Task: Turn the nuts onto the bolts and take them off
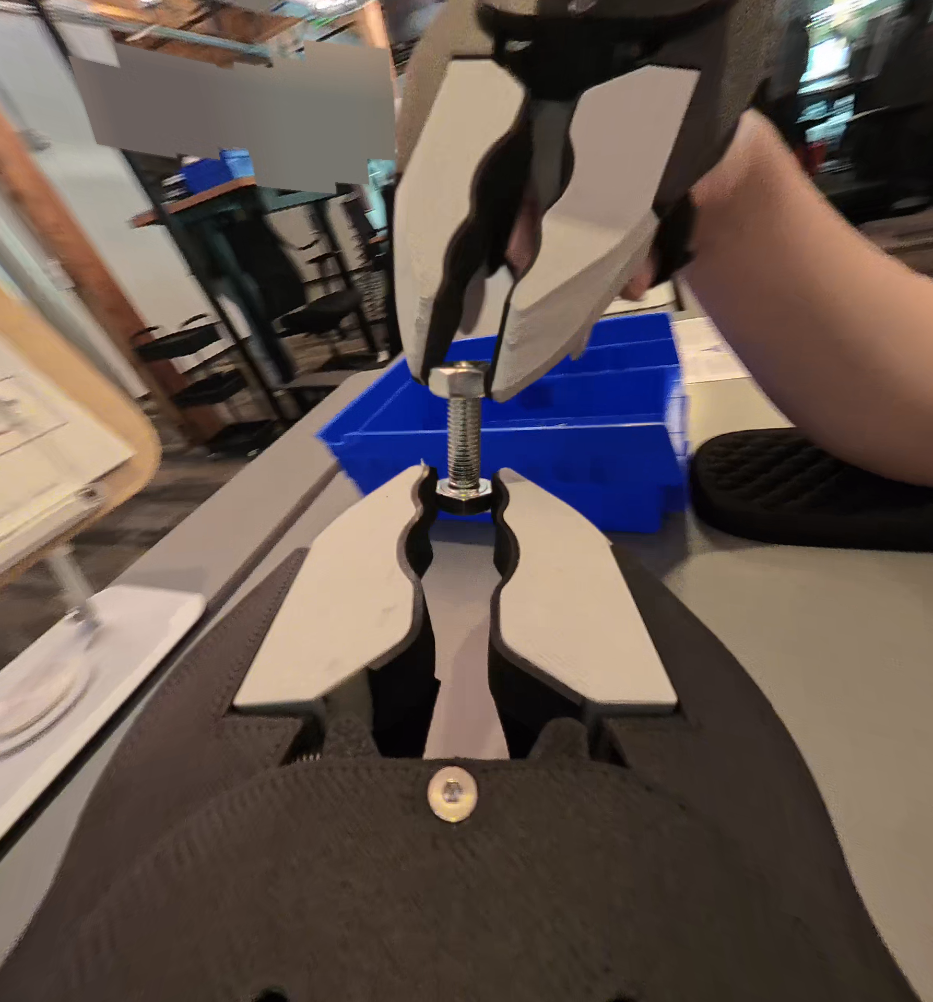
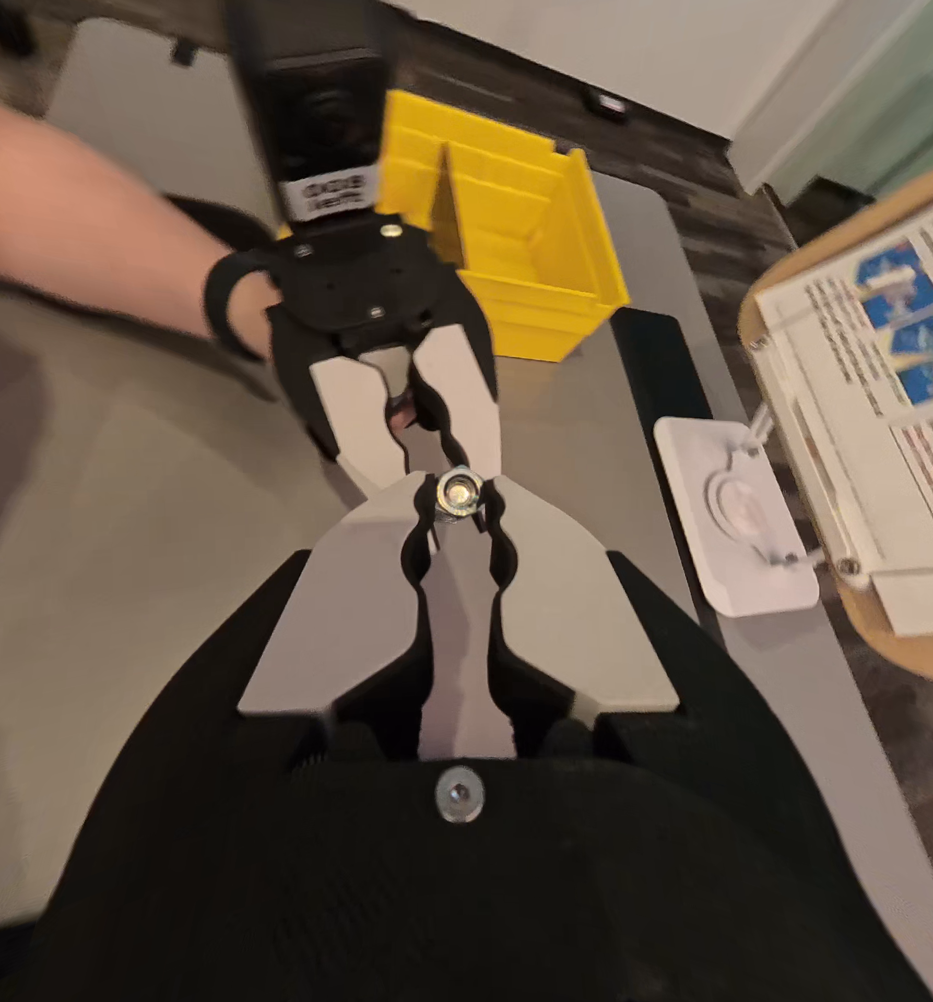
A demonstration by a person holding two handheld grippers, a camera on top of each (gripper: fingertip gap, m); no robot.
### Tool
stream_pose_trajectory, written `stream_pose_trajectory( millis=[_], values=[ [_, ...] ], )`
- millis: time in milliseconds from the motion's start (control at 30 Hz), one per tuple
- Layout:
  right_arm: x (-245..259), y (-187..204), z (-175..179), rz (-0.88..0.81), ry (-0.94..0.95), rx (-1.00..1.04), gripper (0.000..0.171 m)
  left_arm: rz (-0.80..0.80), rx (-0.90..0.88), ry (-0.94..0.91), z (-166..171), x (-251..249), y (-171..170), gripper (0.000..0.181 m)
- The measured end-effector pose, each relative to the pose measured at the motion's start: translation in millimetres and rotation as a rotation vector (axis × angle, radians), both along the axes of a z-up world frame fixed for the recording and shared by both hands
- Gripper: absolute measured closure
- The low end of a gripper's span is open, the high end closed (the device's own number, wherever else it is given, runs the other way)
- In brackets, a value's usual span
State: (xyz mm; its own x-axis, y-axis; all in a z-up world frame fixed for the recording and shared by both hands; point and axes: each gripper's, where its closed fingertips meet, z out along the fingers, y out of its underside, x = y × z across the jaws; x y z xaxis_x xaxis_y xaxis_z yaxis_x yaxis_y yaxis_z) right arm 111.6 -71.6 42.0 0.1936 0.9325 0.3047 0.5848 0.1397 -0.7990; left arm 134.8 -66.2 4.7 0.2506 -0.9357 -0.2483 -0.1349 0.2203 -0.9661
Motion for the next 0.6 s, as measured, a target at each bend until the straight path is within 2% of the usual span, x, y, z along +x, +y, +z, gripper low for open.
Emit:
stream_pose_trajectory(
  millis=[100, 300, 433, 600],
  values=[
    [-9, 15, 2, -0.119, 0.083, -0.088, 0.153, 0.133, 0.006, 0.032, 0, -8, 17, 0.163],
    [-17, 24, 5, -0.176, 0.185, -0.161, 0.153, 0.168, -0.014, 0.005, 3, -15, 27, 0.162],
    [-22, 24, 9, -0.129, 0.212, -0.095, 0.137, 0.179, -0.015, -0.036, 13, -22, 29, 0.163],
    [-31, 20, 25, -0.077, 0.287, 0.048, 0.133, 0.184, -0.026, -0.081, 21, -29, 32, 0.163]
  ],
)
